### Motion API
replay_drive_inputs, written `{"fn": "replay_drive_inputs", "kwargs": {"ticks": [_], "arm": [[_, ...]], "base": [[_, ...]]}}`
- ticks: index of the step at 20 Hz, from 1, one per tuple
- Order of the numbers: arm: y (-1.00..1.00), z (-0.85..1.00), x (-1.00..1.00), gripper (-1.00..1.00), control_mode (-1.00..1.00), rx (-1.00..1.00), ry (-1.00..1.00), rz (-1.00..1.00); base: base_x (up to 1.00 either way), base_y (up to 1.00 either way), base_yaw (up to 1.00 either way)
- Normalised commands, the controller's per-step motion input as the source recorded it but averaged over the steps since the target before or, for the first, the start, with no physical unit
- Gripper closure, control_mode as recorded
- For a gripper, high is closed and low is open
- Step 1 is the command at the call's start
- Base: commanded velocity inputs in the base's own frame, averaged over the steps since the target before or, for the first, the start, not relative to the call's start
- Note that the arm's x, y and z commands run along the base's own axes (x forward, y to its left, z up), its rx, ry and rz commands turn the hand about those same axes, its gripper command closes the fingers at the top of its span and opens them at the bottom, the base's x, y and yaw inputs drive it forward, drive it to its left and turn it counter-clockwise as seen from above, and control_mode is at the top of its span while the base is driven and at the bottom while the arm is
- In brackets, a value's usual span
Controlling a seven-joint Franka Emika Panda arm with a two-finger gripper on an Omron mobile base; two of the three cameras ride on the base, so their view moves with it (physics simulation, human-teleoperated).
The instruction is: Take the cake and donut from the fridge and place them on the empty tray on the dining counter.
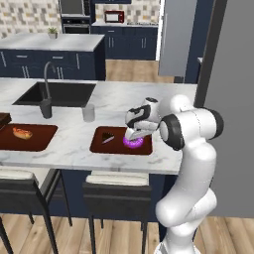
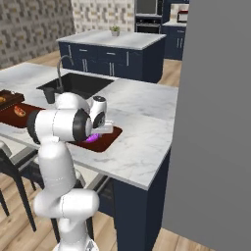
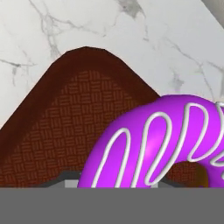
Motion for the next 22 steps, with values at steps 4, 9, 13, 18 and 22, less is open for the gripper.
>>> {"fn": "replay_drive_inputs", "kwargs": {"ticks": [4, 9, 13, 18, 22], "arm": [[0.0, -0.47, 0.61, 1.0, -1.0, -0.02, 0.0, 0.07], [0.0, -0.4, 0.64, 1.0, -1.0, -0.01, 0.0, 0.08], [-0.01, -0.29, 0.53, 1.0, -1.0, 0.0, 0.0, 0.1], [0.0, -0.01, 0.07, -1.0, -1.0, 0.0, -0.03, 0.11], [0.0, 0.01, -0.1, -1.0, -1.0, 0.0, 0.0, 0.1]], "base": [[0.0, 0.0, 0.0], [0.0, 0.0, 0.0], [0.0, 0.0, 0.0], [0.0, 0.0, 0.0], [0.0, 0.0, 0.0]]}}
